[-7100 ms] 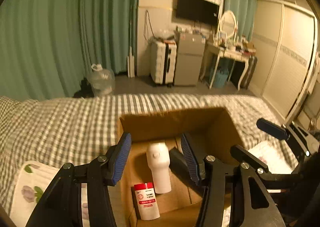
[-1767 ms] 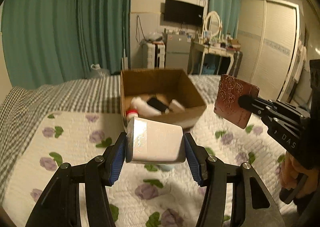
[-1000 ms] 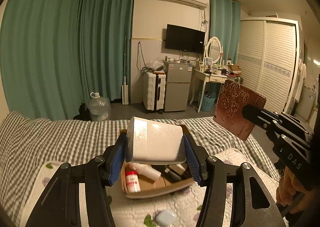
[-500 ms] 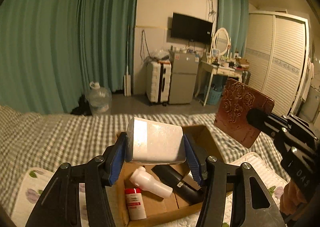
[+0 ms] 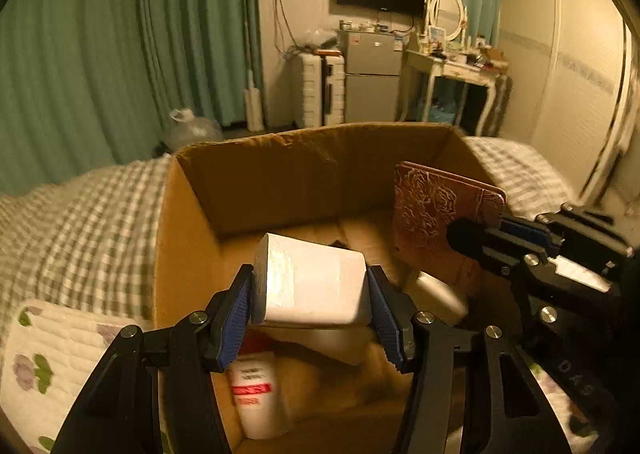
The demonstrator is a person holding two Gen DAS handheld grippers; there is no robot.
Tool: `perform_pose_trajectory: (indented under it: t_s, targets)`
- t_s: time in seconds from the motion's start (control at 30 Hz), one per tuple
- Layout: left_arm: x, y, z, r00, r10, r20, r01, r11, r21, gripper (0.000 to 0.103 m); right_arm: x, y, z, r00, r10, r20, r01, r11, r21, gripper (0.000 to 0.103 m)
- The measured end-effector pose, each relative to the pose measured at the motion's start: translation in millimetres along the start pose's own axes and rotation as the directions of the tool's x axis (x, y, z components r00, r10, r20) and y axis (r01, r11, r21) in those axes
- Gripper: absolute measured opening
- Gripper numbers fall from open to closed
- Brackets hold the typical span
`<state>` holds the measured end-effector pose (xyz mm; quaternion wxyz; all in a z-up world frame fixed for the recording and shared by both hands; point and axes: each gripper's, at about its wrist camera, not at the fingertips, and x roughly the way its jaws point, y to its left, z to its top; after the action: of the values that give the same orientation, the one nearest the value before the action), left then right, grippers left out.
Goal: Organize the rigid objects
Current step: 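Carry the white cylinder and pink card case into the box and open both tools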
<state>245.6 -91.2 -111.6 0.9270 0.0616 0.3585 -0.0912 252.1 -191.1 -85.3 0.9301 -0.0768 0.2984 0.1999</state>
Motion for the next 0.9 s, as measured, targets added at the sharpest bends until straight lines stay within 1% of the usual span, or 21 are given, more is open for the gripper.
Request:
perform_pose_trajectory:
  t_s: [0.03,0.1,0.2,0.27,0.37,0.43,0.53,0.6,0.67,0.7,0.73,0.9]
  targets:
    - [1.6,-1.1,-1.6,1.0,0.014,0.001,-0.014,1.0,0.013,0.057,3.8,-1.9,-1.0,1.0,0.001,-0.009,-0.001,1.0,-0.001,0.009]
    - [1.8,0.6,-1.9,1.0,0.006,0.001,-0.006,1.0,0.004,0.057,11.8,-2.8,-6.2,0.999,-0.007,-0.033,0.007,1.0,-0.006,0.009]
    - [1.5,-0.7,-0.1,1.0,0.004,-0.001,-0.004,1.0,0.008,0.057,15.1,-5.4,-10.8,0.999,-0.02,-0.034,0.02,1.0,-0.004,0.009]
    - [1.7,-1.6,0.1,1.0,0.006,-0.006,-0.006,1.0,0.01,0.059,15.0,-8.4,-10.9,0.999,-0.018,-0.038,0.018,1.0,0.007,0.009]
    - [0.9,0.1,2.0,1.0,-0.003,-0.014,0.003,1.0,0.0,0.059,10.9,-10.4,-8.5,0.999,-0.017,-0.043,0.018,1.0,0.025,0.01]
    - [0.1,4.6,4.9,1.0,0.003,-0.018,-0.003,1.0,-0.011,0.059,7.6,-12.9,-5.9,0.999,-0.026,-0.045,0.027,0.999,0.025,0.01]
    - [-11.8,8.7,9.7,1.0,-0.003,-0.001,0.003,1.0,-0.026,0.059,-6.1,-11.7,-4.1,0.999,-0.035,-0.027,0.036,0.999,0.032,0.011]
    - [-21.8,10.3,13.4,1.0,0.009,0.015,-0.008,0.999,-0.032,0.059,-16.4,-10.4,-1.4,0.999,-0.037,-0.003,0.037,0.999,0.036,0.011]
    - [-31.8,13.4,17.7,0.999,0.017,0.03,-0.016,0.999,-0.042,0.059,-27.3,-8.0,2.0,0.998,-0.051,0.021,0.051,0.998,0.031,0.017]
    - [-36.9,15.2,19.3,0.999,0.02,0.037,-0.018,0.999,-0.048,0.059,-32.1,-6.1,5.3,0.998,-0.059,0.035,0.058,0.998,0.03,0.025]
    - [-45.0,17.8,21.5,0.999,0.024,0.048,-0.021,0.998,-0.059,0.059,-39.3,-4.5,8.0,0.997,-0.063,0.053,0.062,0.998,0.031,0.03]
    - [-75.2,29.4,27.3,0.996,0.035,0.084,-0.027,0.995,-0.096,0.059,-71.5,2.0,16.9,0.991,-0.07,0.114,0.066,0.997,0.038,0.03]
